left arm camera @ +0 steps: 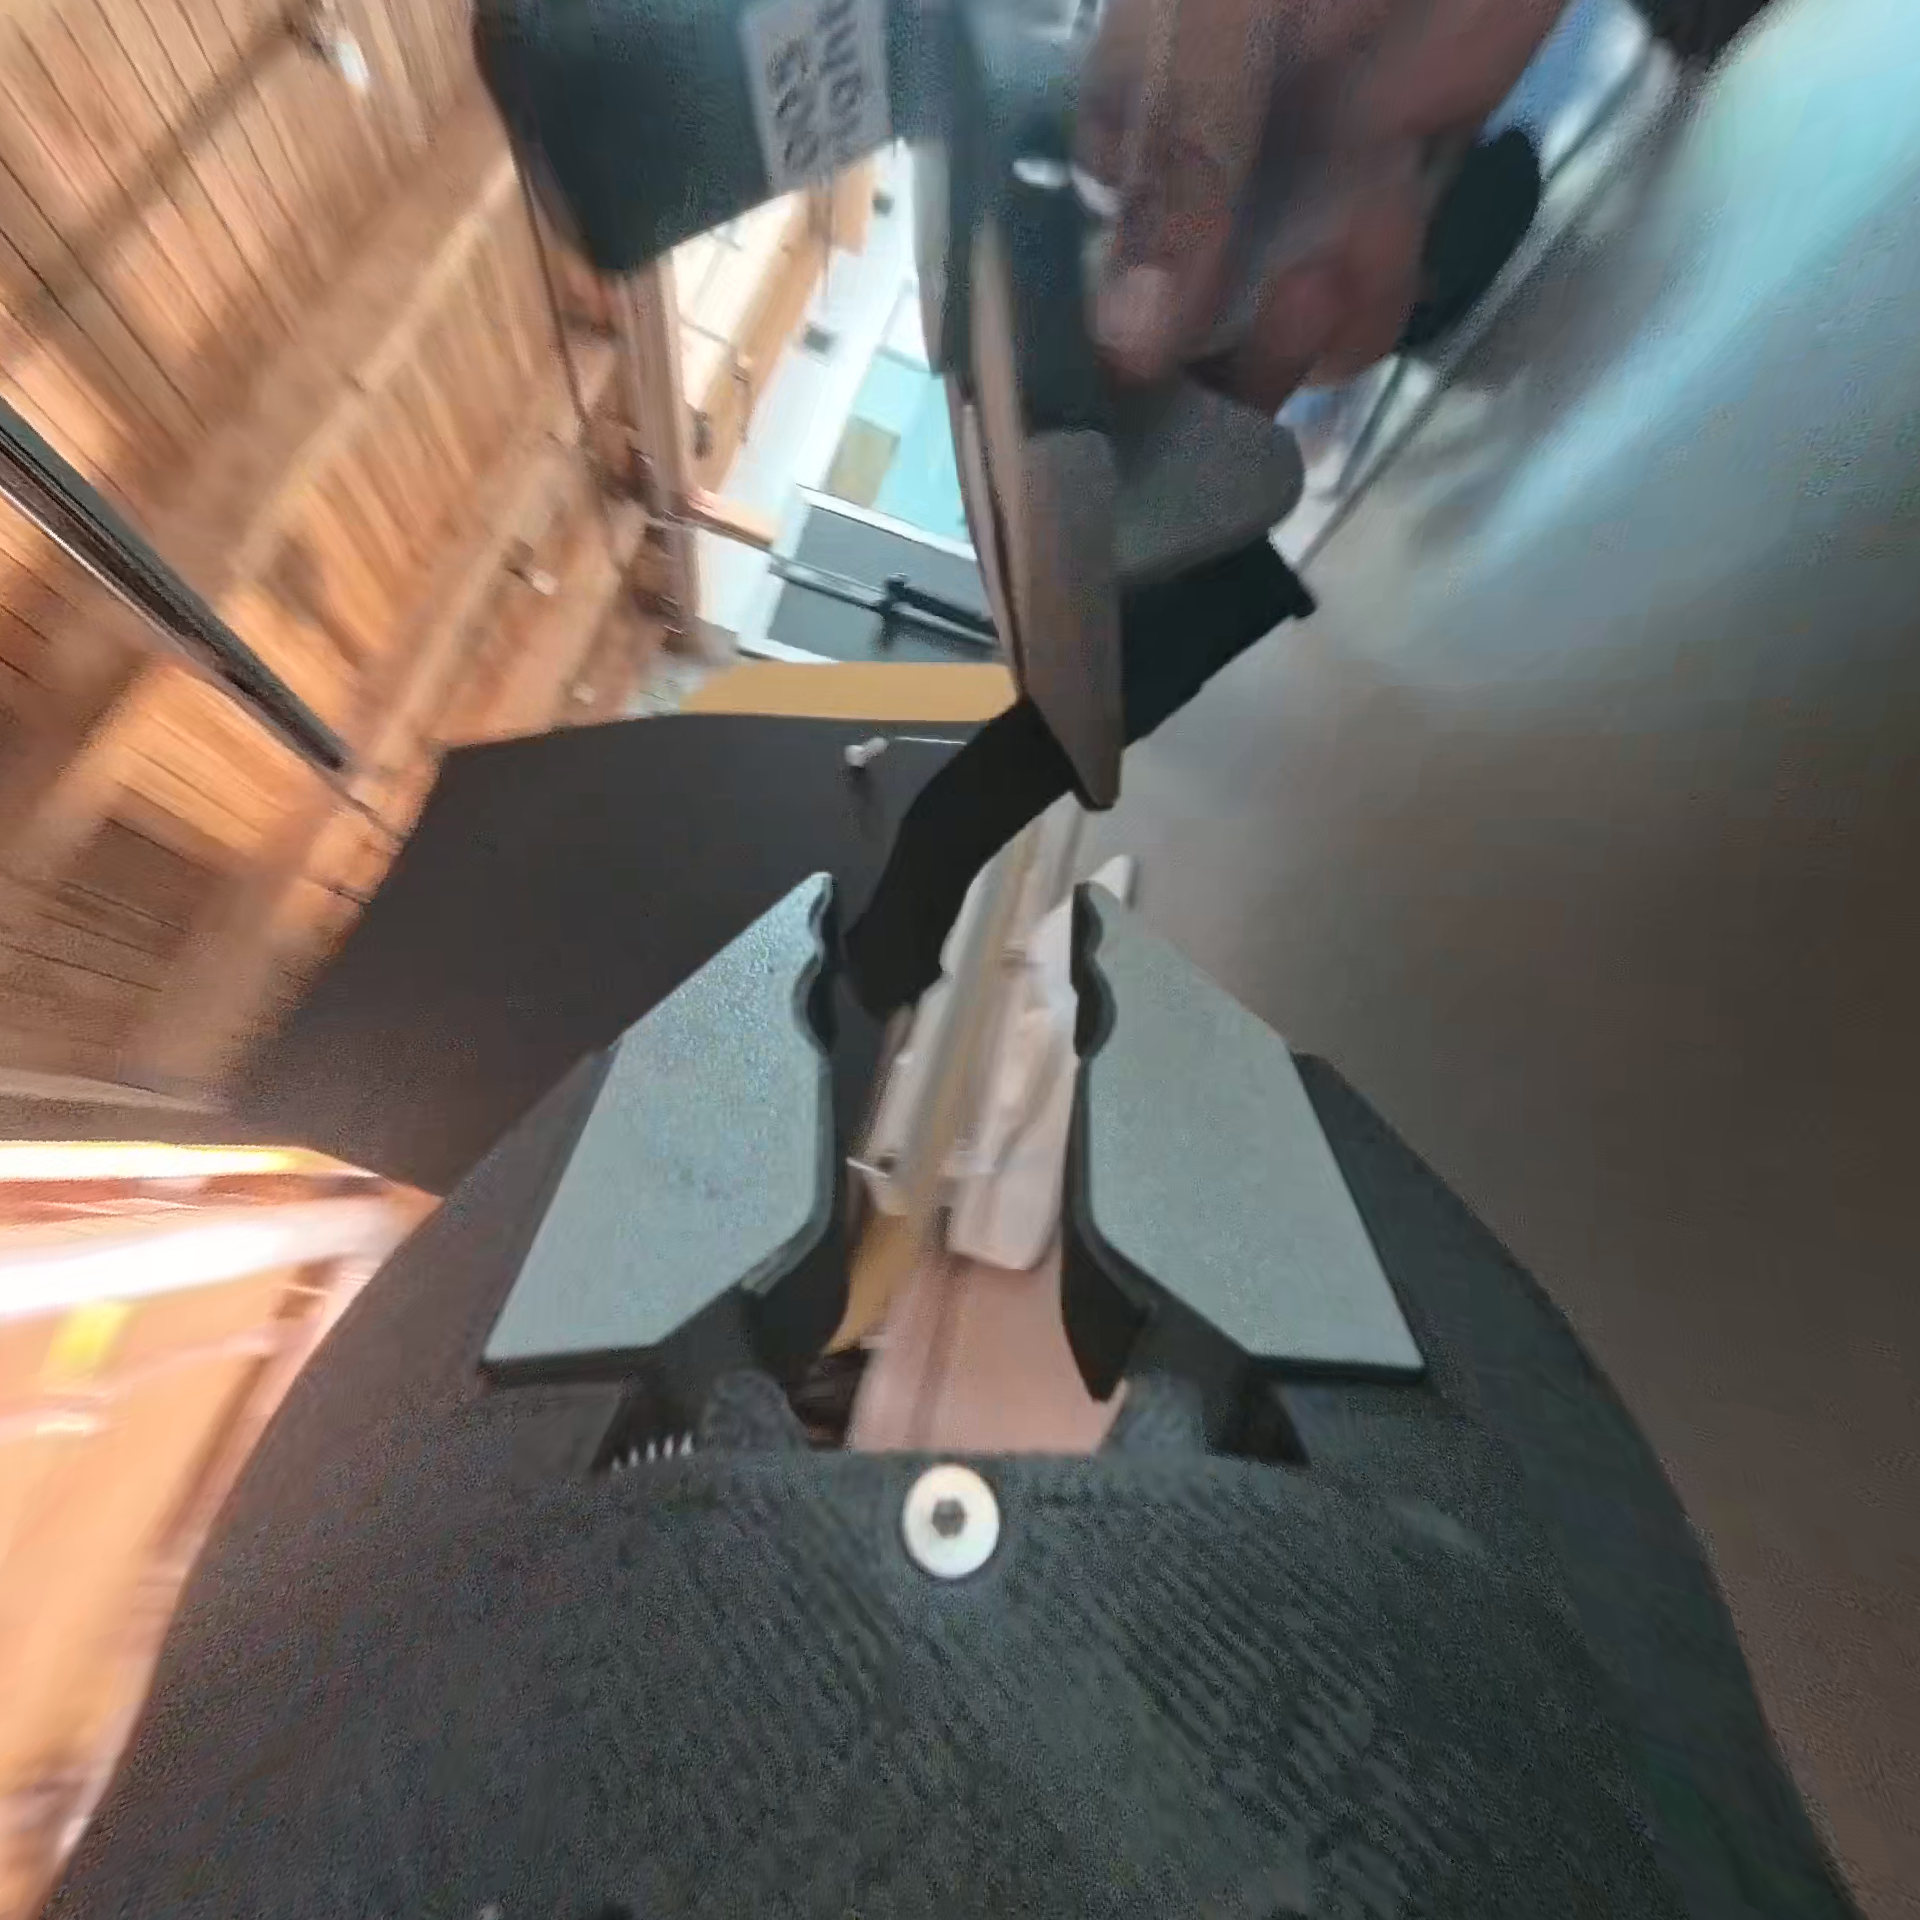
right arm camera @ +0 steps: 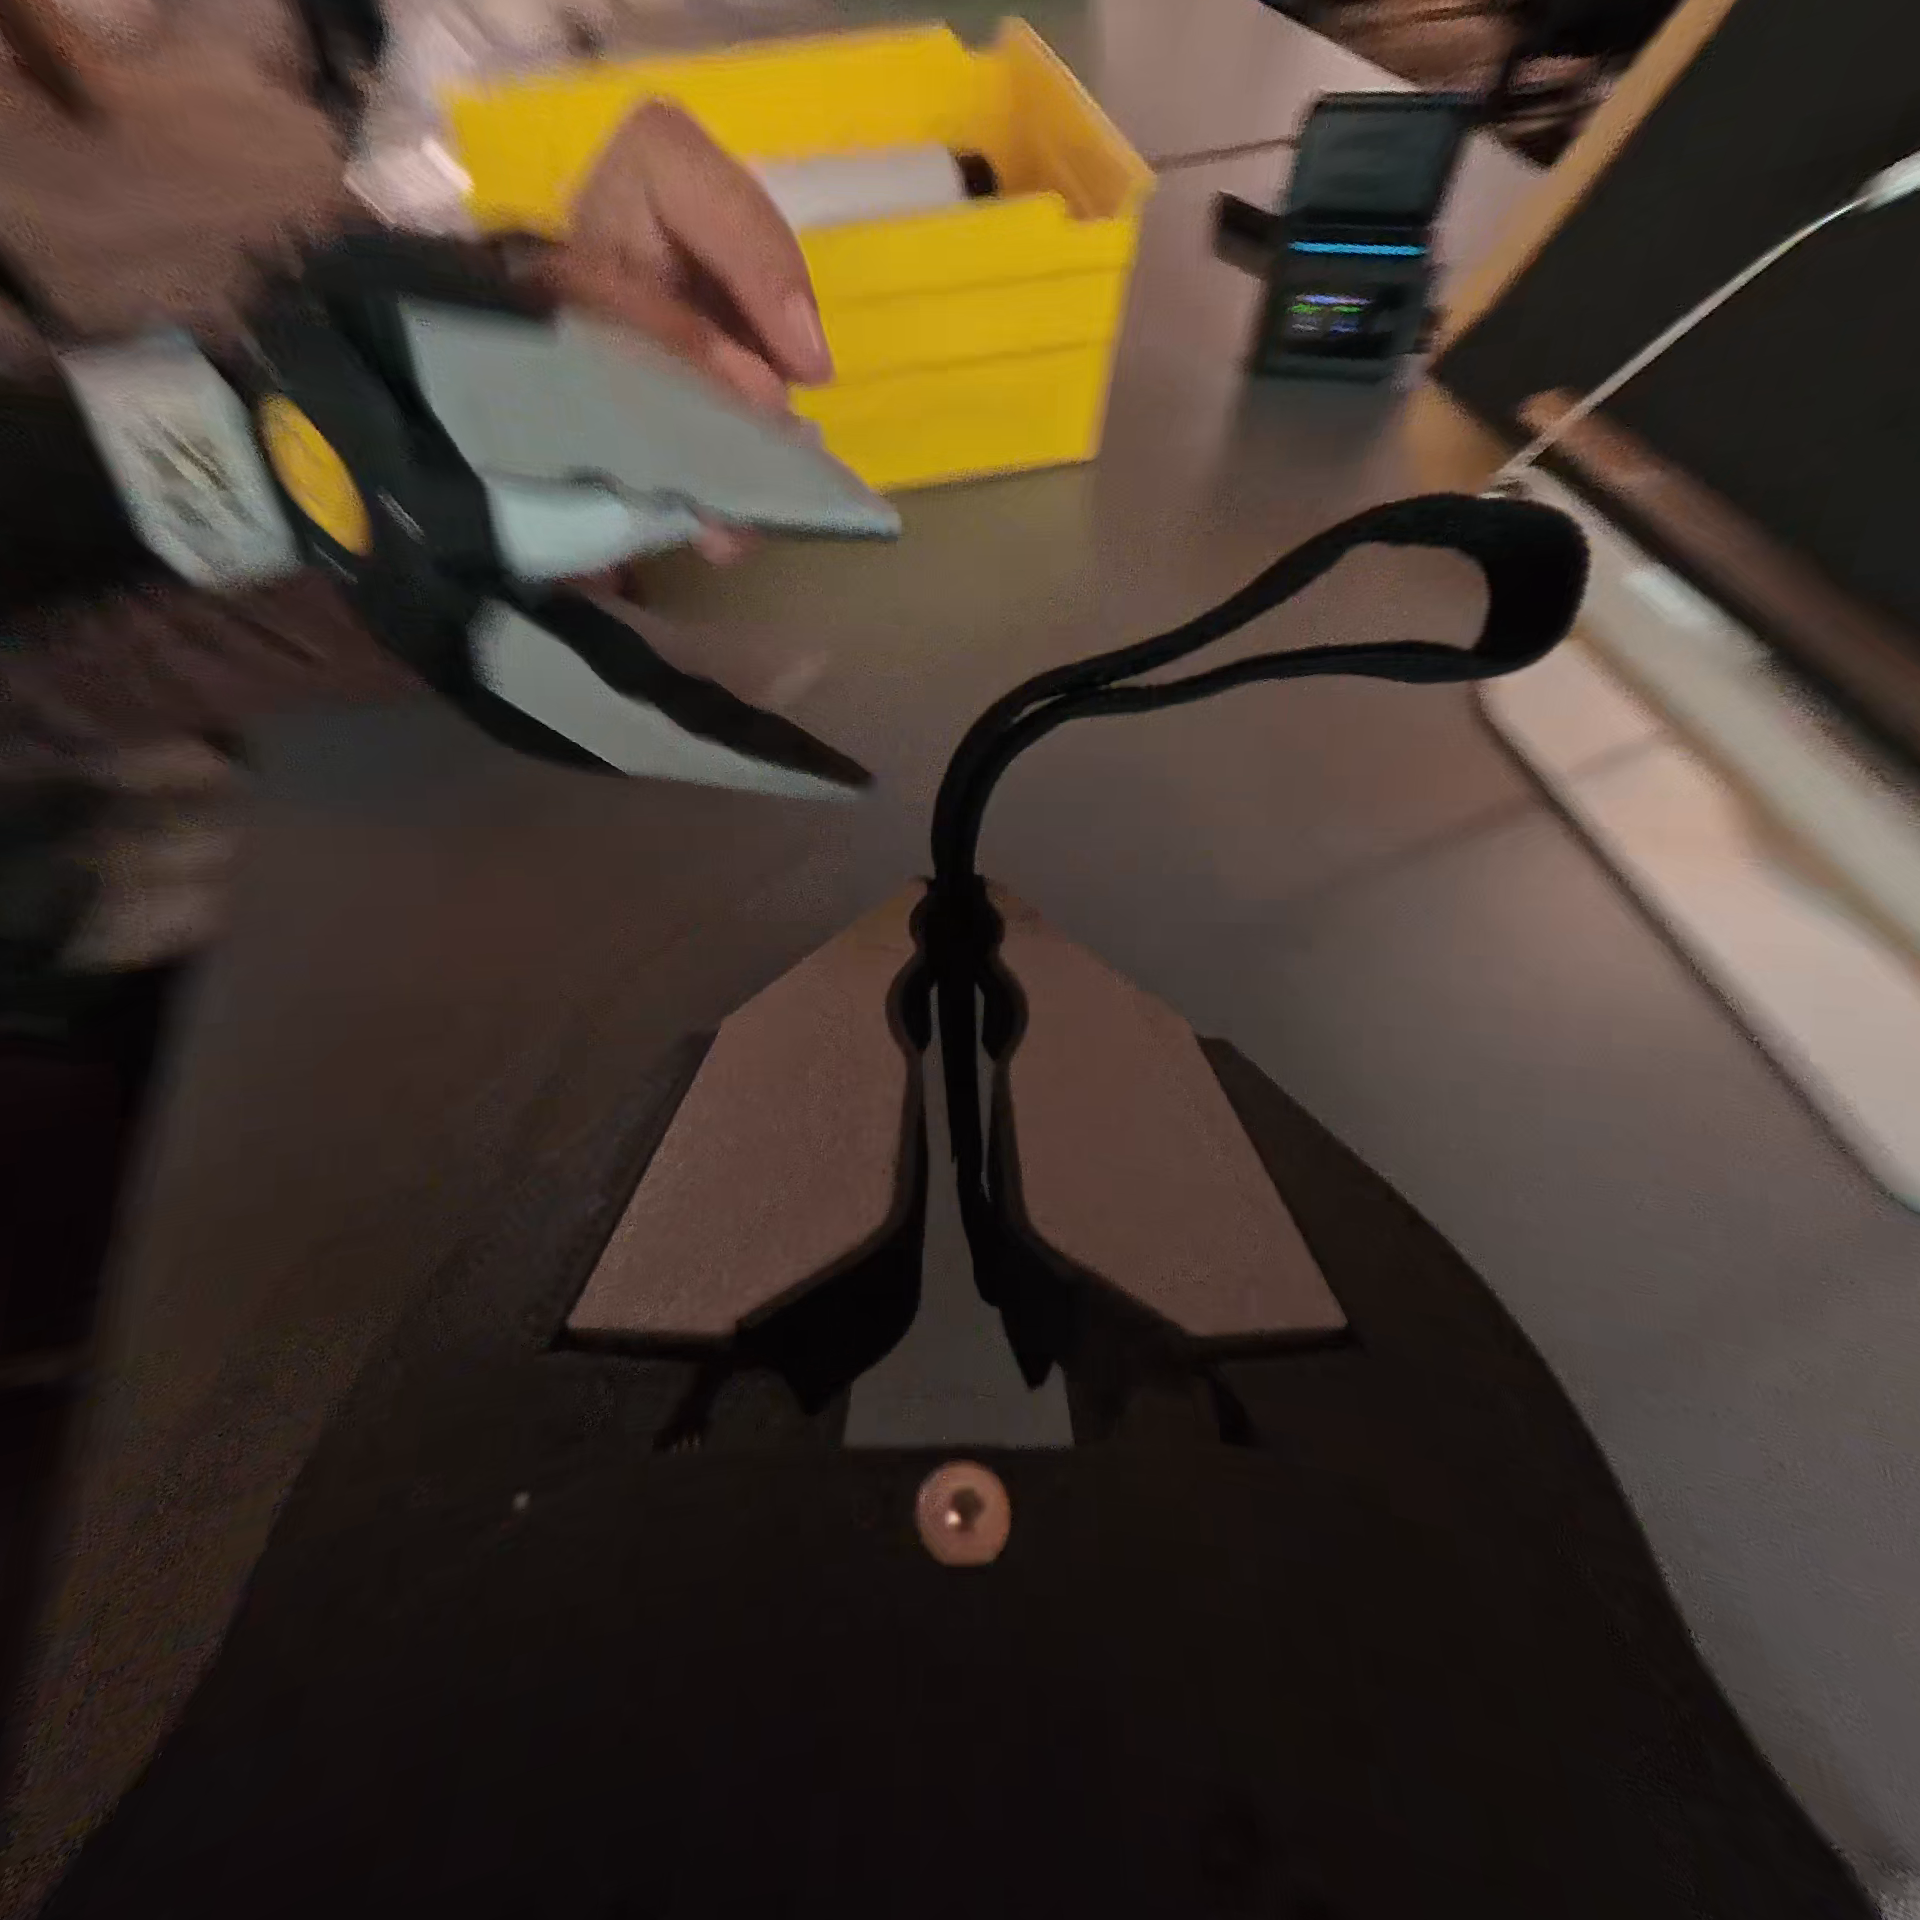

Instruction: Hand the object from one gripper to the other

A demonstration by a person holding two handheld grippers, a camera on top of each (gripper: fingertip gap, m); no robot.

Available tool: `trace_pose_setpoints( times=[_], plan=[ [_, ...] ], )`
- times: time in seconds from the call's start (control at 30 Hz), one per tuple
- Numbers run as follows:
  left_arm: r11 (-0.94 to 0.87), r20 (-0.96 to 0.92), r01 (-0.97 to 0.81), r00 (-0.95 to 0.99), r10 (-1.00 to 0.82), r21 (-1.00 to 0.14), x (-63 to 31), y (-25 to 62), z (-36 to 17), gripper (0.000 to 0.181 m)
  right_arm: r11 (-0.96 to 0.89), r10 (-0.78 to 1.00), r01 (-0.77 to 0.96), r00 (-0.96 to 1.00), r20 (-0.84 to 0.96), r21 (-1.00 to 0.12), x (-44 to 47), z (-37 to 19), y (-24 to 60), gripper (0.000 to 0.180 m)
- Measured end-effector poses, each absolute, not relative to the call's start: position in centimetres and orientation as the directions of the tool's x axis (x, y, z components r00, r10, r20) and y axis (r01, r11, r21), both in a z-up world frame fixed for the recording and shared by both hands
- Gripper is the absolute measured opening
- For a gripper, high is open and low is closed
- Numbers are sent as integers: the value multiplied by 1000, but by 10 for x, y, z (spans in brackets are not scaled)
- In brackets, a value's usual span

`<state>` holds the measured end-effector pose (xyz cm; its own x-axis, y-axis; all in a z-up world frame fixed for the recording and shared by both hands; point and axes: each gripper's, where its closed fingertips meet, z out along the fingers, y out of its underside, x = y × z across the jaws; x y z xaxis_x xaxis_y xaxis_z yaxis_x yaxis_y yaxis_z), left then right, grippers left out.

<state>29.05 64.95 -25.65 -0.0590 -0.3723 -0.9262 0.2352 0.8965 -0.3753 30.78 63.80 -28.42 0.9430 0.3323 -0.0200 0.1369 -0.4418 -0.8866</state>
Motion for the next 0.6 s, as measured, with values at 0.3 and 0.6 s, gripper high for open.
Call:
trace_pose_setpoints(
  times=[0.3, 0.6],
  plan=[
    [786, -798, 146, -178, -576, -600, 292, 661, -255, 34, -521, 274, 715, 658, 702, -467, 333, -317, 648, 0],
    [781, -725, -28, -354, -591, -624, 301, 656, -301, 17, -464, 201, 803, 506, 839, -373, 320, -297, 659, 1]
  ],
)
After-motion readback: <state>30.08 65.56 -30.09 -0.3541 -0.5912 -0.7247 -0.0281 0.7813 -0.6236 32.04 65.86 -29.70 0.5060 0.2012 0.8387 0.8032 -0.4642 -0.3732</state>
